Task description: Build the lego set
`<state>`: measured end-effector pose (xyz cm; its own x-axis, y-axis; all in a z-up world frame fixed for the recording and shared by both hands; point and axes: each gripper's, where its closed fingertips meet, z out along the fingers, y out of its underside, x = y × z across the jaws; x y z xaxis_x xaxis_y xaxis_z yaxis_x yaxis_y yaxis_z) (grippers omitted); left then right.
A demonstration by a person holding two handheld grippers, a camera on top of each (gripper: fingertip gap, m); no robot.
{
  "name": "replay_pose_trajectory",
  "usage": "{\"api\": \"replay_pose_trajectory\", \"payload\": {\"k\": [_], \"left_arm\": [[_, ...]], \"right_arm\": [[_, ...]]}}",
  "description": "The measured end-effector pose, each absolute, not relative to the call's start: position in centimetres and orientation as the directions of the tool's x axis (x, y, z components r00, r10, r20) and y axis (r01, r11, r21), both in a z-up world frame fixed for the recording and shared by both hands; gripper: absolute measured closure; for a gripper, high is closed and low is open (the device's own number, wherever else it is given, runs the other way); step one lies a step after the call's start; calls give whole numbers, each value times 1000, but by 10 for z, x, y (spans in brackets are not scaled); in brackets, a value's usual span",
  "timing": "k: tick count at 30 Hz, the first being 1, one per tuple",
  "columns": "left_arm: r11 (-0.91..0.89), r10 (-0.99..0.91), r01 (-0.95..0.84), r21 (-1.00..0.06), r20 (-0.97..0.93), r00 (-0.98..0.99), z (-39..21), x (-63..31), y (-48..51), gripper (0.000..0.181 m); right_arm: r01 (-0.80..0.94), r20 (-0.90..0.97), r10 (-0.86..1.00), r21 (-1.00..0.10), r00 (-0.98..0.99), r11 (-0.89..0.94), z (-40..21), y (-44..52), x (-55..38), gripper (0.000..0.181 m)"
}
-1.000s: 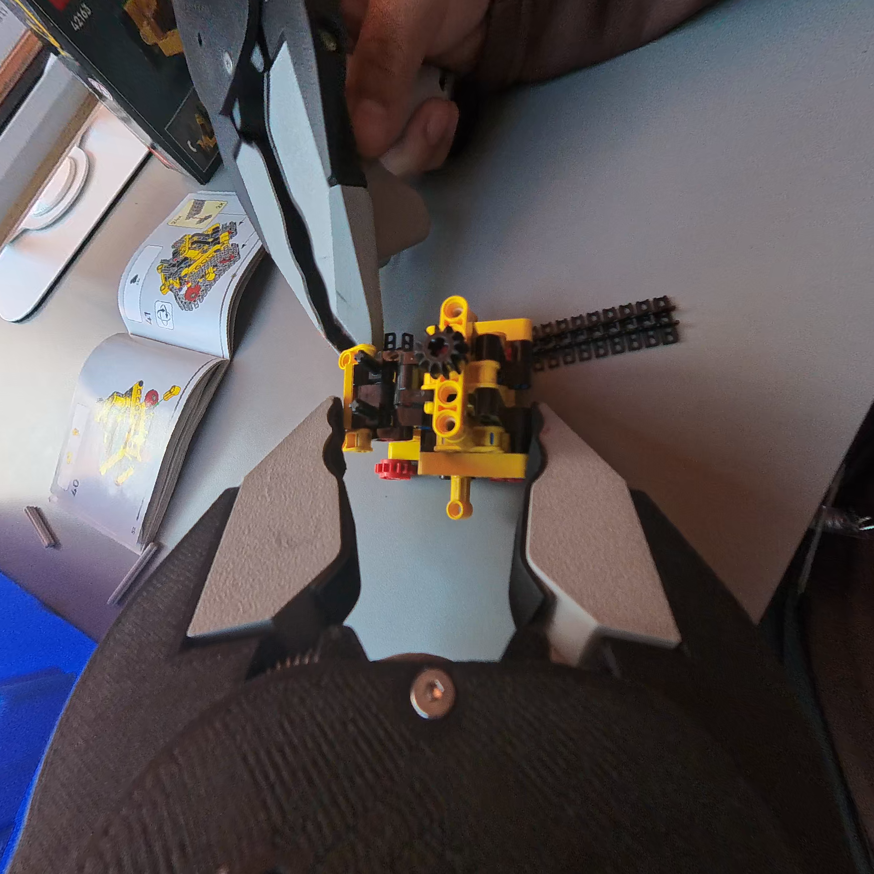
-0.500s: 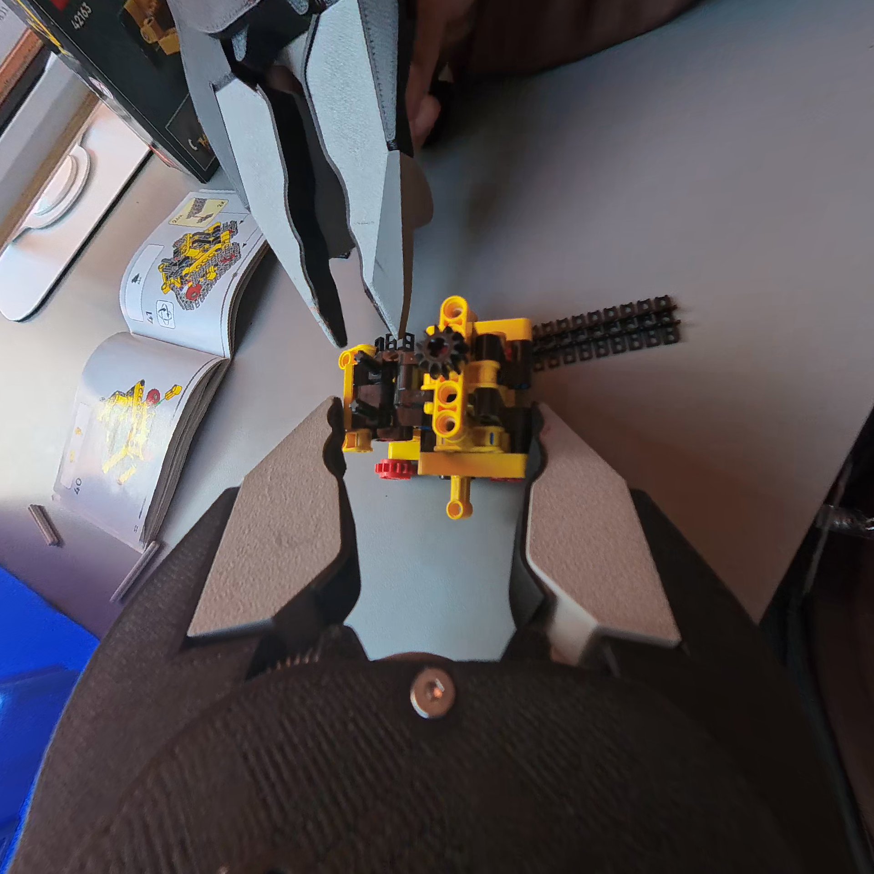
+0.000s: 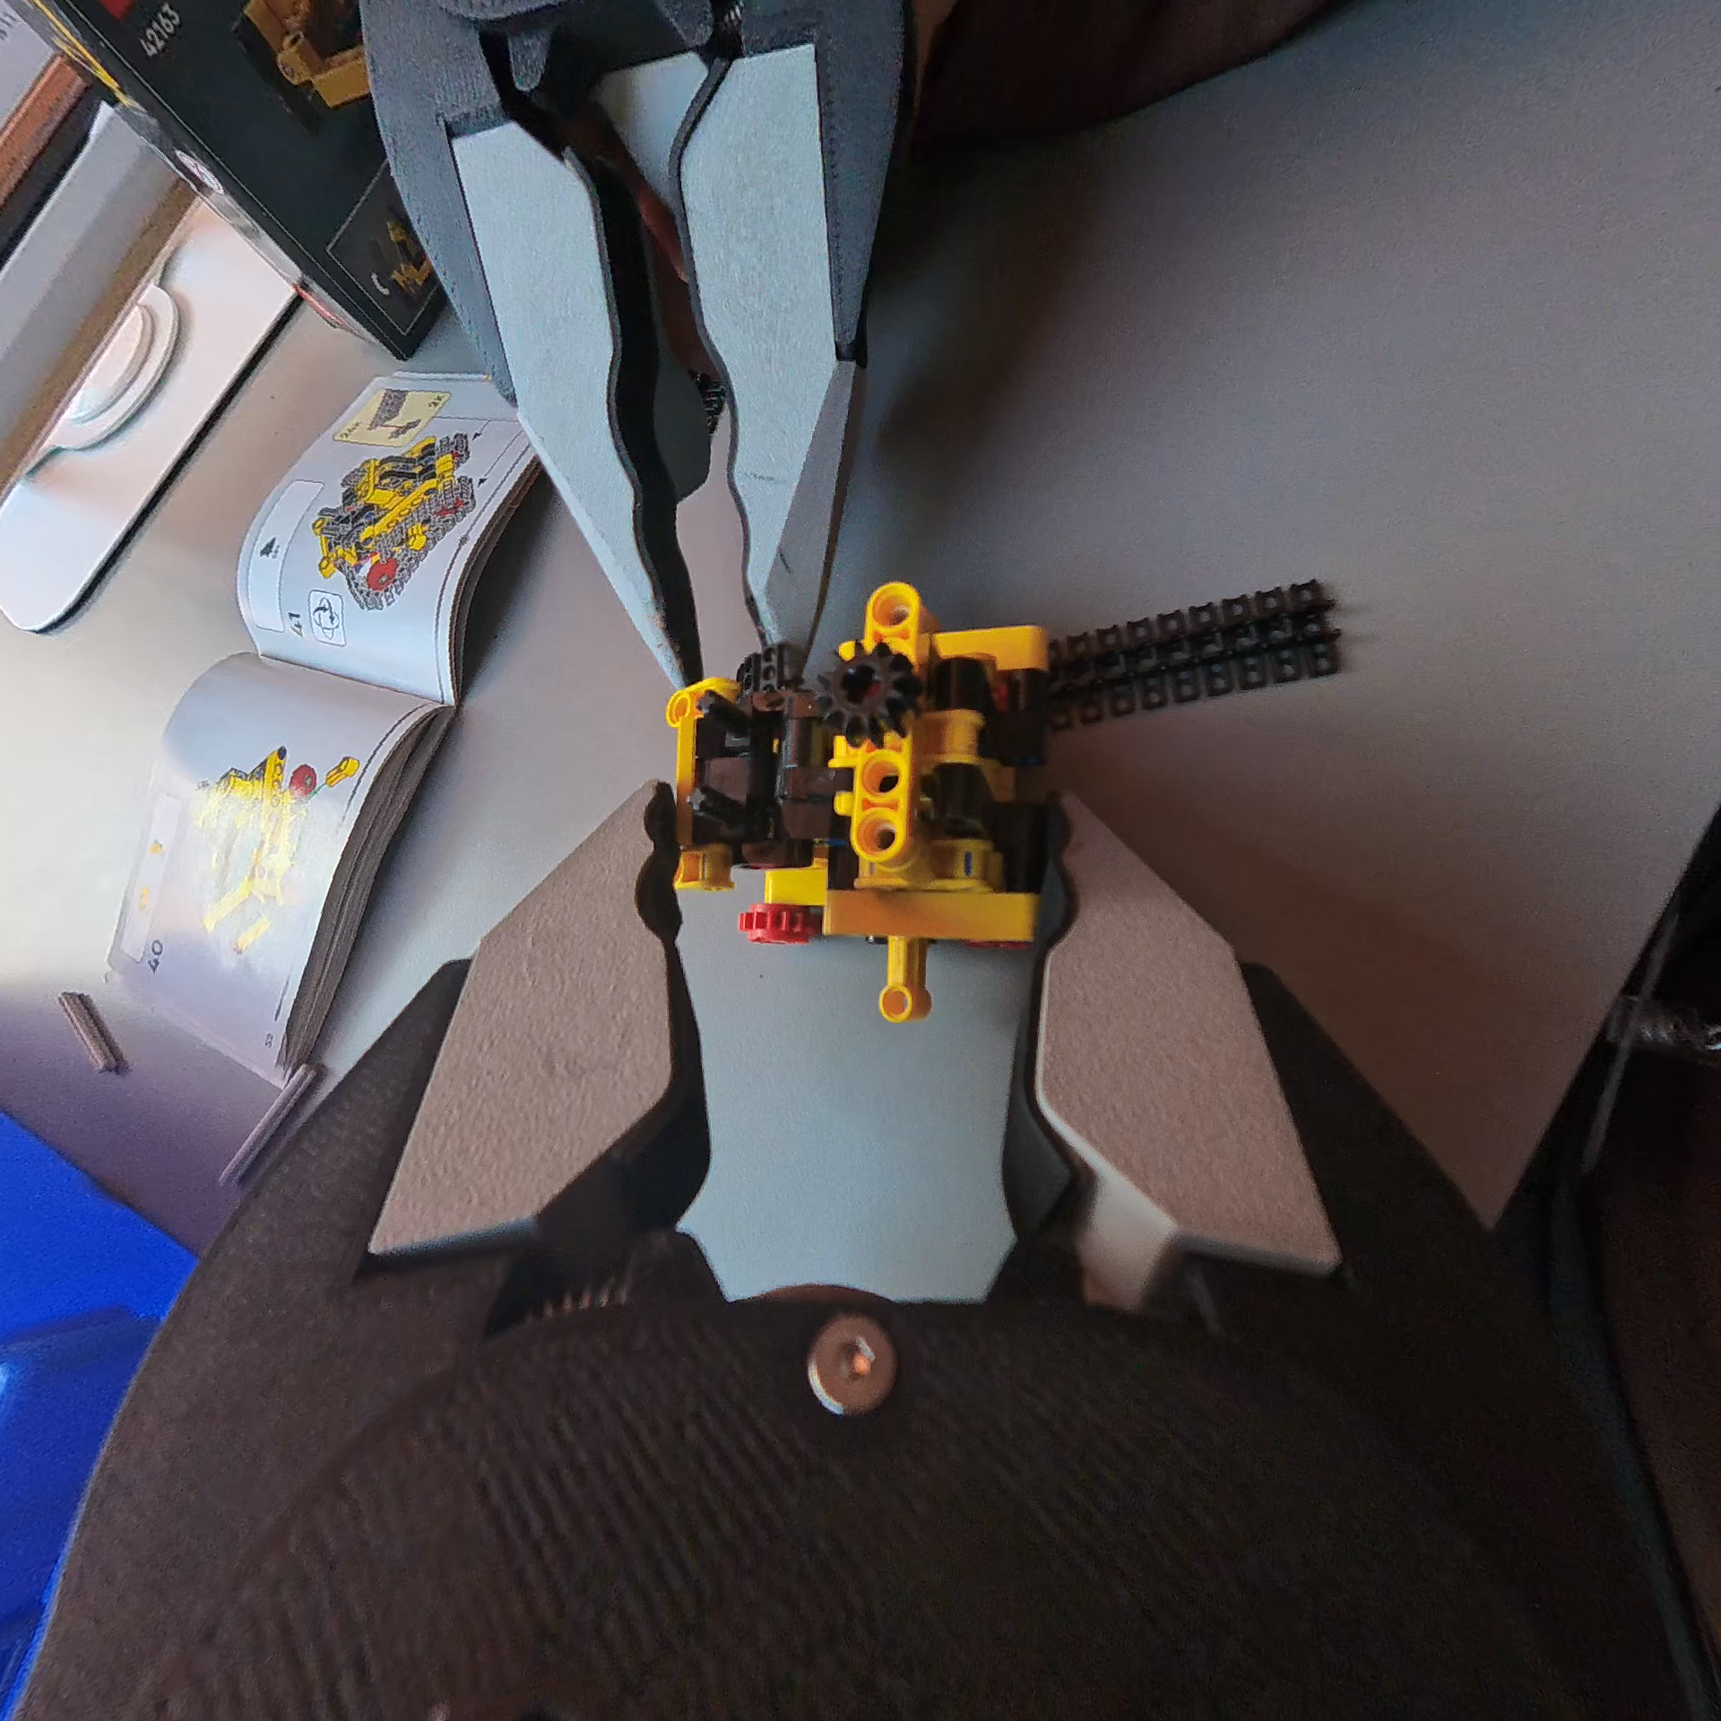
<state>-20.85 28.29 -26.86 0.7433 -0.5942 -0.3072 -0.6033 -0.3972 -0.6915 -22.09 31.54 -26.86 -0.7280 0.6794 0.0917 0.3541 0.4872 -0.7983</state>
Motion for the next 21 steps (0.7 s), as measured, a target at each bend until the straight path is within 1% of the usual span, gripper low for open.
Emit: {"api": "replay_pose_trajectory", "payload": {"k": [4,8,14,21], "left_arm": [[-400,-593,-605,-689,-308,744,-269,-208,283,105],[-405,-590,-607,-684,-311,745,-269,-209,283,105],[-412,-579,-605,-682,-316,751,-269,-210,286,105],[-426,-557,-594,-682,-319,766,-268,-213,291,105]], "right_arm": [[350,63,683,-822,-728,449,-262,313,-221,175],[411,-36,711,-836,-702,363,-261,316,-225,181],[471,-124,732,-833,-670,291,-261,319,-230,181],[553,-201,761,-798,-616,237,-268,326,-236,181]]}}
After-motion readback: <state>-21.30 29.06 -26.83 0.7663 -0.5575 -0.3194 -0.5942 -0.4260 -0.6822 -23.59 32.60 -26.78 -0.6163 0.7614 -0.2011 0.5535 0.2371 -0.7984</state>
